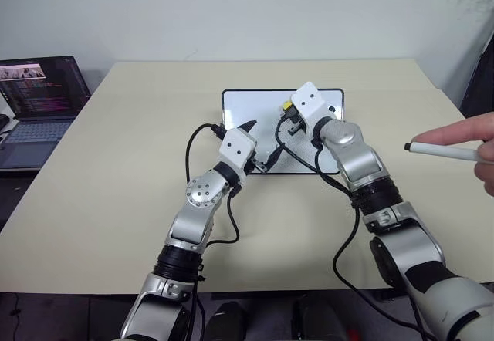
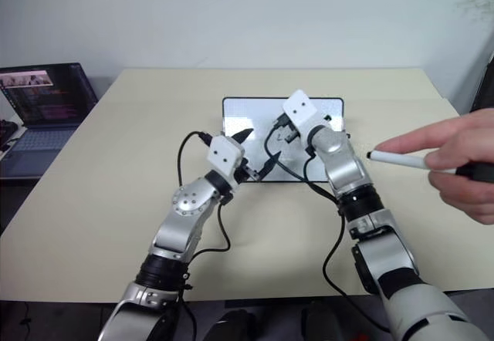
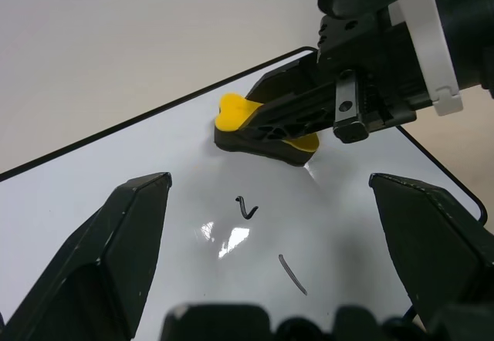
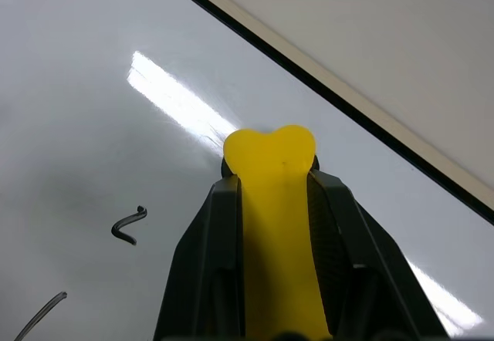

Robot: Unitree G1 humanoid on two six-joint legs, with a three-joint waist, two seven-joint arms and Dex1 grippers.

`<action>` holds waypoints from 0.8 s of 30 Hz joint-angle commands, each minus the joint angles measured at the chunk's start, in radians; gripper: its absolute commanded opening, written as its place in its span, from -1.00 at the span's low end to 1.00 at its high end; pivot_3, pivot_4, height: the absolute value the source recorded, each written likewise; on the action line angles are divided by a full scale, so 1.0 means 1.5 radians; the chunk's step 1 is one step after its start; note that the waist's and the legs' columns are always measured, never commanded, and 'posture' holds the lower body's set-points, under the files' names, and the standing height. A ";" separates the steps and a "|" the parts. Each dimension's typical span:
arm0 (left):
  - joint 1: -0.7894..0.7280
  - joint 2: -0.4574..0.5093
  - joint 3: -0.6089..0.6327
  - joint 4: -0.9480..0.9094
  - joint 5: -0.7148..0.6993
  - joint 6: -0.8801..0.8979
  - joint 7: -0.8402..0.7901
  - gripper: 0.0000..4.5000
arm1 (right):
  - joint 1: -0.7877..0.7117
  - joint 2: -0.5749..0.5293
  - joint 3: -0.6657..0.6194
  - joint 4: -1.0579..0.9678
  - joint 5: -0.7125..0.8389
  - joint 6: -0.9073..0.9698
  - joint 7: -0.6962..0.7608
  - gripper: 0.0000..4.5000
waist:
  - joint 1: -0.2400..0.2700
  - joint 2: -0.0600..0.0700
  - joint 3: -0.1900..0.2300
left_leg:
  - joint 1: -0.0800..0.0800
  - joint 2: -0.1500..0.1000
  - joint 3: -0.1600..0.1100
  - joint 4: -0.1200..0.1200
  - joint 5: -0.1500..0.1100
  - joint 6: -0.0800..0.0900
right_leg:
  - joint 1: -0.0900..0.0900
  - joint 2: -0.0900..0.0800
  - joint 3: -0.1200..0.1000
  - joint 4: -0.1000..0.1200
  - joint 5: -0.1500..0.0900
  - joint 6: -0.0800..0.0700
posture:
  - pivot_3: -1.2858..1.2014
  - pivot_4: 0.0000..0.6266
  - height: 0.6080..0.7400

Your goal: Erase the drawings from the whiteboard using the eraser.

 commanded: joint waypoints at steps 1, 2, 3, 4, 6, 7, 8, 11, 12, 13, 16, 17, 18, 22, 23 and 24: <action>0.005 0.001 -0.003 -0.029 -0.002 -0.012 -0.004 1.00 | 0.025 -0.012 -0.020 -0.074 0.016 0.057 0.017 -0.62 | -0.001 0.000 0.000 | 0.000 0.000 0.000 0.000 0.000 0.000 | 0.000 0.000 0.000 0.000 0.000 0.000 | 0.03 -0.52 1.00; 0.006 0.001 -0.003 -0.031 -0.002 -0.012 -0.005 1.00 | 0.030 -0.013 -0.022 -0.088 0.020 0.068 0.019 -0.62 | -0.001 0.000 0.000 | 0.000 0.000 0.000 0.000 0.000 0.000 | 0.000 0.000 0.000 0.000 0.000 0.000 | 0.03 -0.52 1.00; 0.010 0.002 -0.004 -0.036 -0.003 -0.011 -0.007 1.00 | 0.035 -0.015 -0.023 -0.106 0.022 0.081 0.021 -0.62 | -0.001 0.000 0.000 | 0.000 0.000 0.000 0.000 0.000 0.000 | 0.000 0.000 0.000 0.000 0.000 0.000 | 0.03 -0.52 1.00; 0.016 0.004 -0.004 -0.043 -0.004 -0.009 -0.009 1.00 | 0.038 -0.016 -0.026 -0.119 0.024 0.091 0.023 -0.62 | -0.001 0.000 0.000 | 0.000 0.000 0.000 0.000 0.000 0.000 | 0.000 0.000 0.000 0.000 0.000 0.000 | 0.03 -0.52 1.00; 0.023 0.006 -0.004 -0.049 -0.005 -0.008 -0.012 1.00 | 0.040 -0.020 -0.028 -0.135 0.027 0.105 0.025 -0.62 | -0.002 0.000 0.000 | 0.000 0.000 0.000 0.000 0.000 0.000 | -0.001 0.000 0.000 0.000 0.000 0.000 | 0.03 -0.52 1.00; 0.026 0.008 -0.003 -0.052 -0.006 -0.008 -0.014 1.00 | 0.040 -0.022 -0.030 -0.139 0.028 0.110 0.025 -0.62 | -0.002 0.000 0.000 | -0.001 0.000 0.000 -0.001 0.000 0.000 | -0.001 0.000 0.000 0.000 0.000 0.000 | 0.03 -0.52 1.00; 0.031 0.009 -0.003 -0.055 -0.006 -0.007 -0.016 1.00 | 0.040 -0.024 -0.031 -0.144 0.030 0.114 0.026 -0.62 | -0.002 0.000 0.000 | -0.001 0.000 0.000 -0.001 0.000 0.000 | -0.001 0.000 0.000 -0.001 0.000 0.000 | 0.03 -0.52 1.00; 0.053 0.021 0.002 -0.071 -0.008 -0.002 -0.023 1.00 | 0.041 -0.033 -0.039 -0.165 0.039 0.132 0.031 -0.62 | -0.002 0.000 0.000 | -0.001 0.000 0.001 -0.001 0.000 0.000 | -0.001 0.000 0.000 -0.001 0.000 0.000 | 0.03 -0.52 1.00; 0.060 0.025 0.003 -0.076 -0.008 0.000 -0.024 1.00 | 0.042 -0.036 -0.040 -0.173 0.042 0.138 0.033 -0.62 | -0.002 0.000 0.000 | -0.001 0.000 0.001 -0.001 0.000 0.000 | -0.001 0.000 0.001 -0.001 0.000 0.000 | 0.03 -0.52 1.00; 0.067 0.028 0.004 -0.081 -0.008 0.002 -0.025 1.00 | 0.043 -0.039 -0.042 -0.181 0.046 0.144 0.035 -0.62 | -0.002 0.000 0.000 | -0.001 0.000 0.001 -0.001 0.000 0.000 | -0.001 0.000 0.001 -0.001 0.000 0.000 | 0.03 -0.52 1.00; 0.089 0.040 0.007 -0.101 -0.011 0.010 -0.028 1.00 | 0.047 -0.046 -0.050 -0.209 0.056 0.163 0.045 -0.62 | -0.002 0.000 0.000 | -0.001 0.000 0.001 -0.001 0.000 0.000 | -0.001 0.000 0.000 -0.002 0.000 0.000 | 0.03 -0.52 1.00; 0.094 0.043 0.008 -0.107 -0.012 0.013 -0.029 1.00 | 0.048 -0.048 -0.051 -0.215 0.057 0.169 0.047 -0.62 | -0.002 0.000 0.000 | -0.001 0.000 0.001 -0.001 0.000 0.000 | -0.001 0.000 0.000 -0.002 0.000 0.000 | 0.03 -0.52 1.00; 0.101 0.047 0.009 -0.114 -0.013 0.017 -0.030 1.00 | 0.049 -0.051 -0.053 -0.221 0.061 0.175 0.049 -0.62 | -0.002 0.000 0.000 | -0.001 0.000 0.001 -0.001 0.000 0.000 | -0.001 0.000 0.000 -0.002 0.000 0.000 | 0.03 -0.52 1.00; 0.139 0.061 0.011 -0.149 -0.021 0.033 -0.039 1.00 | 0.053 -0.066 -0.061 -0.244 0.077 0.194 0.063 -0.62 | -0.002 0.000 0.000 | -0.001 0.001 0.000 -0.001 0.000 0.000 | -0.001 0.000 0.000 -0.002 0.000 0.000 | 0.03 -0.52 1.00; 0.152 0.065 0.011 -0.158 -0.026 0.036 -0.043 1.00 | 0.054 -0.068 -0.063 -0.249 0.082 0.197 0.066 -0.62 | -0.002 0.000 0.000 | -0.001 0.001 0.001 -0.001 0.000 0.000 | -0.001 0.000 0.000 -0.002 0.000 0.000 | 0.03 -0.52 1.00; 0.165 0.070 0.013 -0.167 -0.031 0.039 -0.047 1.00 | 0.056 -0.070 -0.064 -0.254 0.085 0.201 0.068 -0.62 | -0.002 0.000 0.000 | -0.001 0.001 0.001 -0.001 0.000 0.000 | -0.001 0.000 0.000 -0.002 0.000 0.000 | 0.03 -0.52 1.00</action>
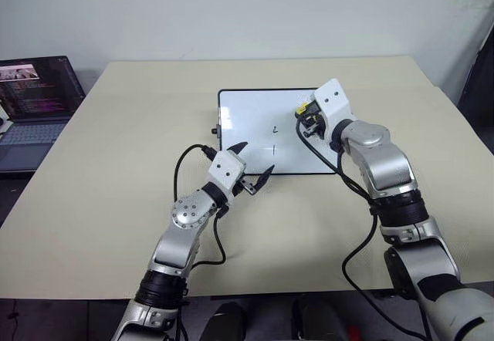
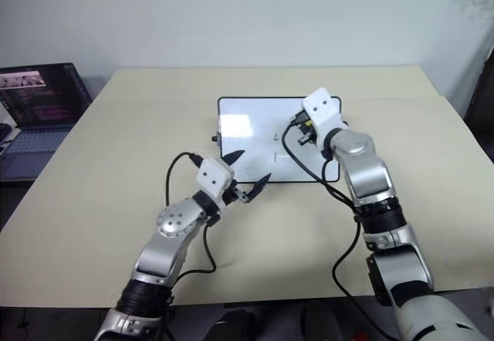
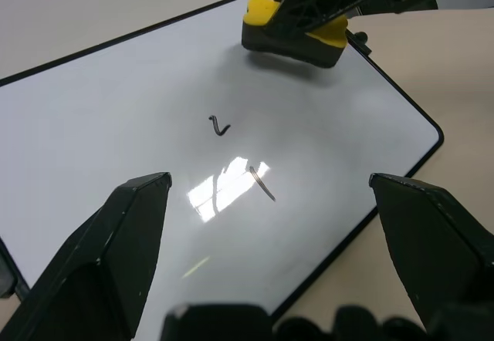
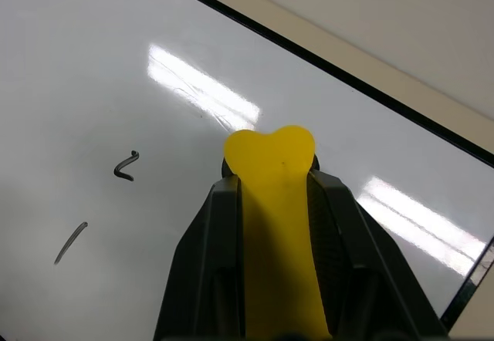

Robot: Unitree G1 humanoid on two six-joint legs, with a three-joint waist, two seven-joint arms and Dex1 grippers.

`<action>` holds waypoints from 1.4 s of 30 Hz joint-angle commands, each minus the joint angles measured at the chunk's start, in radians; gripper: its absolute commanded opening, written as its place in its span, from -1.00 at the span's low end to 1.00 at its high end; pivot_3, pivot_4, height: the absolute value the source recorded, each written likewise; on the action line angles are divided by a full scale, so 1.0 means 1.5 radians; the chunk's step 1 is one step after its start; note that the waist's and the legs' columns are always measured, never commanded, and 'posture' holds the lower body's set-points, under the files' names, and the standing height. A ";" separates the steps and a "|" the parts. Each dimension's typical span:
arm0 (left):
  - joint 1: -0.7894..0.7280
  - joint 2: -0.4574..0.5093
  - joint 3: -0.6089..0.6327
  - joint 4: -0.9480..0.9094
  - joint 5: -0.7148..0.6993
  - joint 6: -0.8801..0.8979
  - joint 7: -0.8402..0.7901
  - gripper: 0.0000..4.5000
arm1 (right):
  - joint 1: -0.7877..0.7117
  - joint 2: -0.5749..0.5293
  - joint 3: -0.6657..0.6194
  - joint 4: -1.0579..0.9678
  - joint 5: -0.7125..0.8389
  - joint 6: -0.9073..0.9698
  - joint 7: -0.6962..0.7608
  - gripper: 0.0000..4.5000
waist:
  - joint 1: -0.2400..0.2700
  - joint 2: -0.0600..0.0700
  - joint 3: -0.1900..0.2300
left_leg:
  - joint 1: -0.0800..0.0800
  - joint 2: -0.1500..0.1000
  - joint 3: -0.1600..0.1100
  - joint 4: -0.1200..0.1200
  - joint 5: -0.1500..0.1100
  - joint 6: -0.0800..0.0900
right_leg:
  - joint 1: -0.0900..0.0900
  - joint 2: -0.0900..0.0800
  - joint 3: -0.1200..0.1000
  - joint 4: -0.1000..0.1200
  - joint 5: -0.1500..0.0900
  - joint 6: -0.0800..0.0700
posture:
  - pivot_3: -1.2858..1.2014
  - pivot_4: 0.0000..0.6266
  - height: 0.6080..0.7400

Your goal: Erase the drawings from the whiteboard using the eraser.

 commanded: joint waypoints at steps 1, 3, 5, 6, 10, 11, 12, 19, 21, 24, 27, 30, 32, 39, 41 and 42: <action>0.031 0.012 0.011 -0.057 -0.021 0.008 -0.014 1.00 | 0.001 -0.011 -0.024 -0.047 0.021 0.008 0.010 -0.62 | 0.000 0.000 0.000 | 0.000 0.000 0.000 0.000 0.000 0.000 | 0.000 0.000 0.000 0.000 0.000 0.000 | 0.03 -0.52 1.00; 0.043 0.017 0.013 -0.066 -0.025 0.011 -0.017 1.00 | 0.003 -0.011 -0.026 -0.051 0.025 0.012 0.011 -0.62 | 0.000 0.000 0.000 | 0.000 0.000 0.000 0.000 0.000 0.000 | 0.000 0.000 0.000 0.000 0.000 0.000 | 0.03 -0.52 1.00; 0.046 0.022 0.017 -0.065 -0.023 0.011 -0.013 1.00 | 0.004 -0.009 -0.026 -0.053 0.027 0.014 0.008 -0.62 | 0.000 0.000 0.000 | 0.000 0.000 0.000 0.000 0.000 0.000 | 0.000 0.000 0.000 0.000 0.000 0.000 | 0.03 -0.52 1.00; 0.044 0.022 0.019 -0.063 -0.022 0.011 -0.009 1.00 | 0.004 -0.009 -0.025 -0.055 0.028 0.014 0.007 -0.62 | 0.000 0.000 0.000 | 0.000 0.000 0.000 0.000 0.000 0.000 | 0.000 0.000 0.000 0.000 0.000 0.000 | 0.03 -0.52 1.00; 0.032 0.022 0.018 -0.051 -0.015 0.012 -0.003 1.00 | 0.005 -0.004 -0.021 -0.056 0.031 0.011 0.001 -0.62 | 0.000 0.000 0.000 | 0.000 0.000 0.000 0.000 0.000 0.000 | 0.000 0.000 0.000 0.000 0.000 0.000 | 0.03 -0.52 1.00; 0.030 0.022 0.018 -0.048 -0.016 0.012 -0.004 1.00 | 0.003 -0.002 -0.020 -0.055 0.031 0.010 0.000 -0.62 | 0.000 0.000 0.000 | 0.000 0.000 0.000 0.000 0.000 0.000 | 0.000 0.000 0.000 0.000 0.000 0.000 | 0.03 -0.52 1.00; 0.028 0.021 0.019 -0.047 -0.018 0.014 -0.006 1.00 | 0.002 0.000 -0.019 -0.054 0.032 0.009 0.000 -0.62 | 0.000 0.000 0.000 | 0.000 0.000 0.000 0.000 0.000 0.000 | 0.000 0.000 0.000 0.000 0.000 0.000 | 0.03 -0.52 1.00; 0.020 0.005 0.045 -0.048 -0.063 0.047 -0.004 1.00 | -0.010 0.007 -0.019 -0.039 0.028 0.001 -0.003 -0.62 | 0.000 0.000 0.000 | 0.000 0.000 0.000 0.000 0.000 0.000 | 0.000 0.000 0.000 0.000 0.000 0.000 | 0.03 -0.52 1.00; 0.021 0.008 0.045 -0.049 -0.061 0.048 -0.004 1.00 | -0.011 0.008 -0.019 -0.037 0.028 0.001 -0.004 -0.62 | 0.000 0.000 0.000 | 0.000 0.000 0.000 0.000 0.000 0.000 | 0.000 0.000 0.000 0.000 0.000 0.000 | 0.03 -0.52 1.00; 0.024 0.010 0.046 -0.050 -0.057 0.050 -0.002 1.00 | -0.011 0.010 -0.018 -0.036 0.028 0.001 -0.004 -0.62 | 0.000 0.000 0.000 | 0.000 0.000 0.000 0.000 0.000 0.000 | 0.000 0.000 0.000 0.000 0.000 0.000 | 0.03 -0.52 1.00; 0.025 0.012 0.046 -0.047 -0.052 0.049 0.001 1.00 | -0.016 0.014 -0.017 -0.028 0.027 -0.003 -0.006 -0.62 | 0.000 0.000 0.000 | 0.000 0.000 0.000 0.000 0.000 0.000 | 0.000 0.000 0.000 0.000 0.000 0.000 | 0.03 -0.52 1.00; 0.024 0.013 0.044 -0.047 -0.049 0.048 0.003 1.00 | -0.022 0.018 -0.017 -0.021 0.028 -0.006 -0.008 -0.62 | 0.000 0.000 0.000 | 0.000 0.000 0.000 0.000 0.000 0.000 | 0.000 0.000 0.000 0.000 0.000 0.000 | 0.03 -0.52 1.00; 0.024 0.013 0.043 -0.047 -0.049 0.048 0.003 1.00 | -0.025 0.022 -0.017 -0.015 0.028 -0.009 -0.010 -0.62 | 0.000 0.000 0.000 | 0.000 0.000 0.000 0.000 0.000 0.000 | 0.000 0.000 0.000 0.000 0.000 0.000 | 0.03 -0.52 1.00; 0.022 0.014 0.042 -0.045 -0.048 0.047 0.004 1.00 | -0.034 0.044 -0.009 -0.007 0.028 -0.031 -0.015 -0.62 | 0.000 0.000 0.000 | 0.000 0.000 0.000 0.000 0.000 0.000 | 0.000 0.000 0.000 0.000 0.000 0.000 | 0.03 -0.52 1.00; 0.020 0.014 0.041 -0.043 -0.047 0.047 0.003 1.00 | -0.039 0.054 -0.010 0.002 0.029 -0.038 -0.018 -0.62 | -0.001 0.000 0.000 | 0.000 0.000 0.000 0.000 0.000 0.000 | 0.000 0.000 0.000 0.000 0.000 0.000 | 0.03 -0.52 1.00; 0.019 0.014 0.041 -0.044 -0.047 0.047 0.003 1.00 | -0.042 0.057 -0.010 0.006 0.029 -0.042 -0.019 -0.62 | 0.000 0.000 0.000 | 0.000 0.000 0.000 0.000 0.000 0.000 | 0.000 0.000 0.000 0.000 0.000 0.000 | 0.03 -0.52 1.00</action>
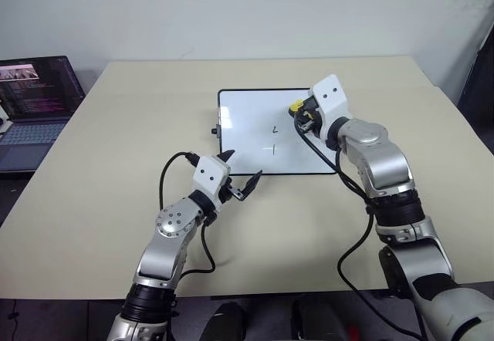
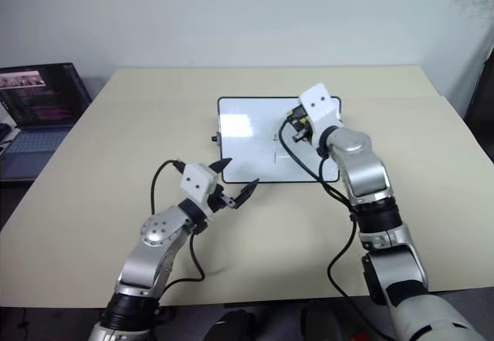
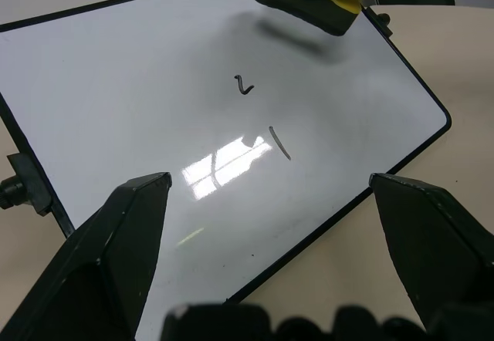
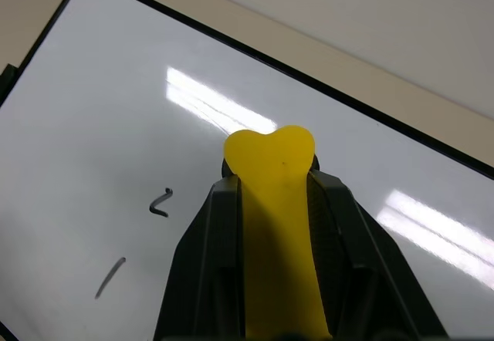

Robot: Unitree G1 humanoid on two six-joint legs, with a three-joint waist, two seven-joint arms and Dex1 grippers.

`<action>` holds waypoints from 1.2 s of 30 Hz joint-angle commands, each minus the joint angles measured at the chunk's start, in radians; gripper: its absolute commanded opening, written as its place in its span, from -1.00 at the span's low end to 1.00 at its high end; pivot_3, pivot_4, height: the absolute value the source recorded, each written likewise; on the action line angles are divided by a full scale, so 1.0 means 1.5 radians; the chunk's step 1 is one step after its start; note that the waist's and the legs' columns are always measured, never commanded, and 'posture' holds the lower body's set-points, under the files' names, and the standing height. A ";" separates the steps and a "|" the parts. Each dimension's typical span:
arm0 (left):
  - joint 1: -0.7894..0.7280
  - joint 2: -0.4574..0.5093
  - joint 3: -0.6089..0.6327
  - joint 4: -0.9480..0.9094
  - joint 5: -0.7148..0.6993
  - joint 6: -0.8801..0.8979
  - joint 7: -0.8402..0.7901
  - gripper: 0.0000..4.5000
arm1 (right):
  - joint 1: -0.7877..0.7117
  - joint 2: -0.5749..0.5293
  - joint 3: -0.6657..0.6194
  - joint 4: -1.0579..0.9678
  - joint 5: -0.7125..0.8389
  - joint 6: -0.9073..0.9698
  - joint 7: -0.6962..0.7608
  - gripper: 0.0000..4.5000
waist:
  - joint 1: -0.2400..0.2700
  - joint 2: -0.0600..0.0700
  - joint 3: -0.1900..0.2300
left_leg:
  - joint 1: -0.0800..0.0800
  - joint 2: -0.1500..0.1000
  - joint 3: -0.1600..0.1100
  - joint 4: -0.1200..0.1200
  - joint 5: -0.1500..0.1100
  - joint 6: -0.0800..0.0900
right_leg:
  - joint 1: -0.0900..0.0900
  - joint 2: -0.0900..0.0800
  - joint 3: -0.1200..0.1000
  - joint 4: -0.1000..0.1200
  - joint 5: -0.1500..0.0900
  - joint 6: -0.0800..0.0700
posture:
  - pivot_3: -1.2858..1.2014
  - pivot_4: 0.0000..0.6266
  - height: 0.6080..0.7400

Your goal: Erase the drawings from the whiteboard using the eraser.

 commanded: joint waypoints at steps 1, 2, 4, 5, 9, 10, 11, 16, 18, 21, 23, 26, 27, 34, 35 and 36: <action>-0.009 0.004 0.004 -0.011 0.003 -0.008 0.003 1.00 | -0.030 0.015 -0.001 0.001 0.006 -0.028 -0.009 -0.62 | 0.000 0.000 0.000 | 0.000 0.000 0.000 0.000 0.000 0.000 | 0.000 0.000 0.000 0.000 0.000 0.000 | 0.03 -0.52 1.00; -0.008 0.005 0.004 -0.012 0.002 -0.008 0.001 1.00 | -0.033 0.021 -0.001 0.007 0.006 -0.031 -0.011 -0.62 | 0.000 0.000 0.000 | 0.000 0.000 0.000 0.000 0.000 0.000 | 0.000 0.000 0.000 0.000 0.000 0.000 | 0.03 -0.52 1.00; -0.006 0.008 0.003 -0.013 0.003 -0.009 -0.002 1.00 | -0.037 0.032 0.002 0.016 0.006 -0.039 -0.013 -0.62 | 0.000 0.000 0.000 | 0.000 0.000 0.000 0.000 0.000 0.000 | 0.000 0.000 0.000 0.000 0.000 0.000 | 0.03 -0.52 1.00; -0.006 0.008 0.003 -0.013 0.003 -0.009 -0.003 1.00 | -0.039 0.037 0.004 0.020 0.005 -0.042 -0.013 -0.62 | 0.000 0.000 0.000 | 0.000 0.000 0.000 0.000 0.000 0.000 | 0.000 0.000 0.000 0.000 0.000 0.000 | 0.03 -0.52 1.00; -0.011 0.010 0.004 -0.012 0.004 -0.008 -0.002 1.00 | -0.040 0.053 0.019 0.042 -0.001 -0.066 -0.012 -0.62 | 0.000 0.000 0.000 | 0.000 0.000 0.000 0.000 0.000 0.000 | 0.000 0.000 0.000 0.000 0.000 0.000 | 0.03 -0.52 1.00; -0.011 0.010 0.004 -0.012 0.004 -0.007 -0.002 1.00 | -0.040 0.054 0.022 0.048 -0.002 -0.072 -0.012 -0.62 | 0.000 0.000 0.000 | 0.000 0.000 0.000 0.000 0.000 0.000 | 0.000 0.000 0.000 0.000 0.000 0.000 | 0.03 -0.52 1.00; -0.012 0.010 0.004 -0.012 0.005 -0.007 -0.002 1.00 | -0.040 0.055 0.028 0.054 -0.005 -0.080 -0.011 -0.62 | 0.000 0.000 0.000 | 0.000 0.000 0.000 0.000 0.000 0.000 | 0.000 0.000 0.000 0.000 0.000 0.000 | 0.03 -0.52 1.00; -0.008 0.009 0.003 -0.020 0.007 -0.003 0.002 1.00 | -0.044 0.048 0.045 0.084 -0.019 -0.108 -0.014 -0.62 | 0.000 0.000 0.000 | 0.000 0.000 0.000 0.000 0.000 0.000 | 0.000 0.000 0.000 0.000 0.000 0.000 | 0.03 -0.52 1.00; -0.003 0.008 0.002 -0.025 0.008 -0.003 0.004 1.00 | -0.044 0.045 0.051 0.097 -0.026 -0.116 -0.015 -0.62 | 0.000 0.000 0.000 | 0.000 0.000 0.000 0.000 0.000 0.000 | 0.000 0.000 0.000 0.000 0.000 0.000 | 0.03 -0.52 1.00; 0.000 0.007 0.000 -0.032 0.008 -0.001 0.005 1.00 | -0.043 0.046 0.056 0.115 -0.037 -0.129 -0.018 -0.62 | 0.000 0.000 0.000 | 0.000 0.000 0.000 0.000 0.000 0.000 | 0.000 0.000 0.000 0.000 0.000 0.000 | 0.03 -0.52 1.00; 0.001 0.007 -0.001 -0.034 0.009 -0.001 0.005 1.00 | -0.041 0.043 0.062 0.126 -0.047 -0.147 -0.018 -0.62 | 0.000 0.000 0.000 | 0.000 0.000 0.000 0.000 0.000 0.000 | 0.000 0.000 0.000 0.000 0.000 0.000 | 0.03 -0.52 1.00; 0.002 0.011 0.002 -0.038 0.008 0.000 0.005 1.00 | -0.037 0.039 0.064 0.145 -0.056 -0.164 -0.020 -0.62 | 0.000 0.000 0.000 | 0.000 0.000 0.000 0.000 0.000 0.000 | 0.000 0.000 0.000 0.000 0.000 0.000 | 0.03 -0.52 1.00; 0.003 0.012 0.003 -0.039 0.007 0.000 0.005 1.00 | -0.036 0.039 0.063 0.149 -0.058 -0.166 -0.020 -0.62 | 0.000 0.000 0.000 | 0.000 0.000 0.000 0.000 0.000 0.000 | 0.000 0.000 0.000 0.000 0.000 0.000 | 0.03 -0.52 1.00; 0.006 0.014 0.003 -0.042 0.008 -0.001 0.009 1.00 | -0.030 0.044 0.066 0.154 -0.058 -0.170 -0.011 -0.62 | 0.000 0.000 0.000 | 0.000 0.000 0.000 0.000 0.000 0.000 | 0.000 0.000 0.000 0.000 0.000 0.000 | 0.03 -0.52 1.00; 0.006 0.014 0.002 -0.044 0.008 0.000 0.010 1.00 | -0.026 0.047 0.066 0.150 -0.055 -0.165 -0.009 -0.62 | 0.000 0.000 0.000 | 0.000 0.000 0.000 0.000 0.000 0.000 | 0.000 0.000 0.000 0.000 0.000 0.000 | 0.03 -0.52 1.00; 0.006 0.013 0.002 -0.045 0.008 0.000 0.011 1.00 | -0.023 0.048 0.067 0.148 -0.054 -0.162 -0.007 -0.62 | 0.000 0.000 0.000 | 0.000 0.000 0.000 0.000 0.000 0.000 | 0.000 0.000 0.000 0.000 0.000 0.000 | 0.03 -0.52 1.00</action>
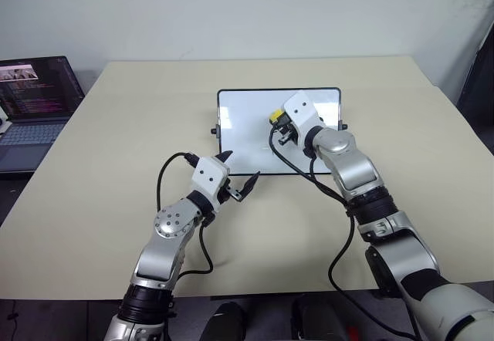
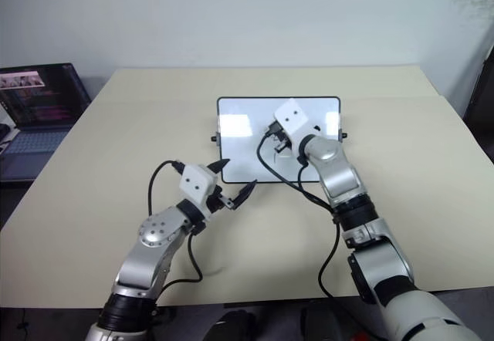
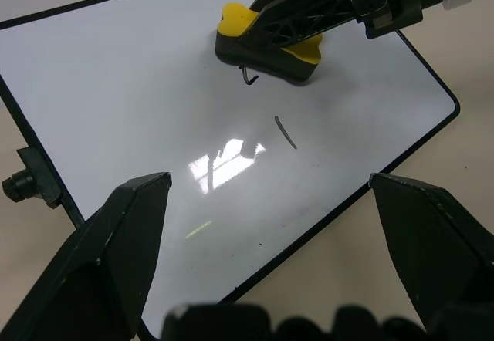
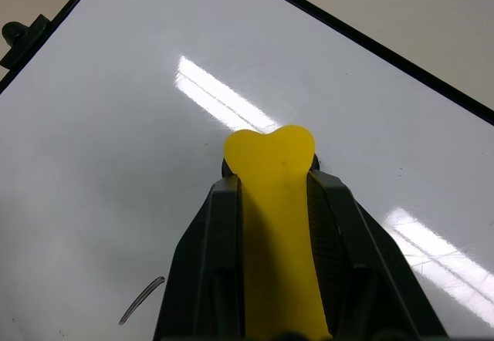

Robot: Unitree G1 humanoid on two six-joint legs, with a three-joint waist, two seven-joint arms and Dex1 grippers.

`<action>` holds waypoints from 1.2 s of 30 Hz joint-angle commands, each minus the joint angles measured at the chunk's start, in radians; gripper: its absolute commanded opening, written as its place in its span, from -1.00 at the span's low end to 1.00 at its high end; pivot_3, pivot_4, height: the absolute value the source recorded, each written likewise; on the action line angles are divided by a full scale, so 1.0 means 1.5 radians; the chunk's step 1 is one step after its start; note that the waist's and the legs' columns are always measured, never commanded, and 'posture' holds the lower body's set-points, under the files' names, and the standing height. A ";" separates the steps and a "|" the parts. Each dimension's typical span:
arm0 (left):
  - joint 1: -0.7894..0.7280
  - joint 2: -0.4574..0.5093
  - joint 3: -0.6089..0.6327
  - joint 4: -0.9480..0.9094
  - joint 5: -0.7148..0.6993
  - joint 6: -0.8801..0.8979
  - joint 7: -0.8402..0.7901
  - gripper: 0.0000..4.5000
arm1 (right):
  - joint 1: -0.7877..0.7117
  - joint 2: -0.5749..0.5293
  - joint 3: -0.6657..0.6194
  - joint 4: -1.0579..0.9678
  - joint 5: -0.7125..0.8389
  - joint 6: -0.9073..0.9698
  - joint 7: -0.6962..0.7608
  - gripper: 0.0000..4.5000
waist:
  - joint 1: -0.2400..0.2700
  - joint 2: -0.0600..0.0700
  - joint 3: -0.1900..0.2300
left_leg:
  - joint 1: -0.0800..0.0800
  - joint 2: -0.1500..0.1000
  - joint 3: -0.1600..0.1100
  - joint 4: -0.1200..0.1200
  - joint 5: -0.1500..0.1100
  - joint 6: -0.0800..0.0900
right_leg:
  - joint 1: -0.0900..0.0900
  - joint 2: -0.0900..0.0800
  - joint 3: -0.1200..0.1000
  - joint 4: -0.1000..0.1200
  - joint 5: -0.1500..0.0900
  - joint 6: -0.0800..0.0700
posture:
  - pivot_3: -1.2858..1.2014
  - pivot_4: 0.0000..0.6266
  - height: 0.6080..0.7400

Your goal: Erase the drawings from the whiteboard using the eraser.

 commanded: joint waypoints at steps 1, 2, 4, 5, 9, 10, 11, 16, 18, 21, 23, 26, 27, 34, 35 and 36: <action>0.002 0.000 0.004 -0.041 -0.001 -0.002 0.005 1.00 | 0.001 0.006 -0.002 -0.022 0.004 0.000 0.007 -0.62 | 0.000 0.000 0.000 | 0.000 0.000 0.000 0.000 0.000 0.000 | 0.000 0.000 0.000 0.000 0.000 0.000 | 0.03 -0.52 1.00; 0.002 0.000 0.004 -0.042 -0.001 -0.002 0.006 1.00 | 0.003 0.006 -0.001 -0.024 0.005 0.002 0.008 -0.62 | 0.000 0.000 0.000 | 0.000 0.000 0.000 0.000 0.000 0.000 | 0.000 0.000 0.000 0.000 0.000 0.000 | 0.03 -0.52 1.00; 0.006 0.001 0.005 -0.045 -0.001 -0.001 0.007 1.00 | 0.009 0.005 0.001 -0.031 0.005 0.006 0.011 -0.62 | 0.000 0.000 0.000 | 0.000 0.000 0.000 0.000 0.000 0.000 | 0.000 0.000 0.000 0.000 0.000 0.000 | 0.03 -0.52 1.00; 0.010 0.001 0.005 -0.048 -0.001 -0.001 0.008 1.00 | 0.014 0.005 0.004 -0.036 0.005 0.008 0.014 -0.62 | 0.000 0.000 0.000 | 0.000 0.000 0.000 0.000 0.000 0.000 | 0.000 0.000 0.000 0.000 0.000 0.000 | 0.03 -0.52 1.00; 0.019 0.004 0.008 -0.058 -0.001 0.000 0.008 1.00 | 0.032 0.003 0.012 -0.050 0.006 0.012 0.029 -0.62 | 0.000 0.000 0.000 | 0.000 0.000 0.000 0.000 0.000 0.000 | 0.000 0.000 0.000 0.000 0.000 0.000 | 0.03 -0.52 1.00; 0.019 0.005 0.009 -0.059 -0.001 0.000 0.008 1.00 | 0.036 0.002 0.014 -0.052 0.005 0.011 0.033 -0.62 | 0.000 0.000 0.000 | 0.000 0.000 0.000 0.000 0.000 0.000 | 0.000 0.000 0.000 0.000 0.000 0.000 | 0.03 -0.52 1.00; 0.019 0.006 0.010 -0.059 -0.002 0.001 0.008 1.00 | 0.040 0.002 0.016 -0.054 0.004 0.012 0.035 -0.62 | 0.000 0.000 0.000 | 0.000 0.000 0.000 0.000 0.000 0.000 | 0.000 0.000 0.000 0.000 0.000 0.000 | 0.03 -0.52 1.00; 0.018 0.007 0.013 -0.059 0.000 0.003 0.011 1.00 | 0.047 0.003 0.017 -0.058 0.002 0.016 0.038 -0.62 | 0.000 0.000 0.000 | 0.000 0.000 0.000 0.000 0.000 0.000 | 0.000 0.000 0.000 0.000 0.000 0.000 | 0.03 -0.52 1.00; 0.017 0.006 0.012 -0.059 0.000 0.003 0.011 1.00 | 0.047 0.002 0.017 -0.059 0.001 0.018 0.040 -0.62 | 0.000 0.000 0.000 | 0.000 0.000 0.000 0.000 0.000 0.000 | 0.000 0.000 0.000 0.000 0.000 0.000 | 0.03 -0.52 1.00; 0.016 0.004 0.010 -0.058 0.000 0.004 0.011 1.00 | 0.045 -0.002 0.015 -0.057 -0.002 0.019 0.040 -0.62 | 0.000 0.000 0.000 | 0.000 0.000 0.000 0.000 0.000 0.000 | 0.000 0.000 0.000 0.000 0.000 0.000 | 0.03 -0.52 1.00; 0.014 0.004 0.010 -0.058 -0.001 0.005 0.010 1.00 | 0.044 -0.009 0.012 -0.055 -0.005 0.024 0.039 -0.62 | 0.000 0.000 0.000 | 0.000 0.000 0.000 0.000 0.000 0.000 | 0.000 0.000 0.000 0.000 0.000 0.000 | 0.03 -0.52 1.00; 0.010 0.002 0.008 -0.054 -0.001 0.006 0.009 1.00 | 0.044 -0.021 0.012 -0.056 -0.013 0.032 0.038 -0.62 | 0.001 0.000 0.000 | 0.000 0.000 0.000 0.000 0.000 0.000 | 0.000 0.000 0.000 0.000 0.000 0.000 | 0.03 -0.52 1.00; 0.008 0.001 0.007 -0.052 -0.001 0.006 0.009 1.00 | 0.046 -0.028 0.012 -0.058 -0.016 0.036 0.038 -0.62 | 0.001 0.000 0.000 | 0.000 0.000 0.000 0.000 0.000 0.000 | 0.000 0.000 0.000 0.000 0.000 0.000 | 0.03 -0.52 1.00; -0.003 -0.002 0.001 -0.043 -0.001 0.004 0.006 1.00 | 0.070 -0.071 0.012 -0.078 -0.020 0.056 0.039 -0.62 | 0.004 0.000 0.000 | 0.000 0.000 -0.001 0.001 0.000 0.000 | 0.001 0.000 -0.001 0.000 0.000 0.000 | 0.03 -0.52 1.00; -0.005 -0.002 0.001 -0.041 -0.001 0.004 0.006 1.00 | 0.074 -0.077 0.012 -0.082 -0.020 0.057 0.041 -0.62 | 0.004 0.000 0.000 | 0.000 0.000 -0.001 0.001 0.000 0.000 | 0.001 0.000 -0.001 0.000 0.000 0.000 | 0.03 -0.52 1.00; -0.006 -0.002 0.001 -0.040 -0.001 0.003 0.006 1.00 | 0.076 -0.081 0.012 -0.083 -0.019 0.057 0.042 -0.62 | 0.004 0.000 0.000 | 0.001 0.000 -0.001 0.001 0.000 0.000 | 0.001 0.000 0.000 0.000 0.000 0.000 | 0.03 -0.52 1.00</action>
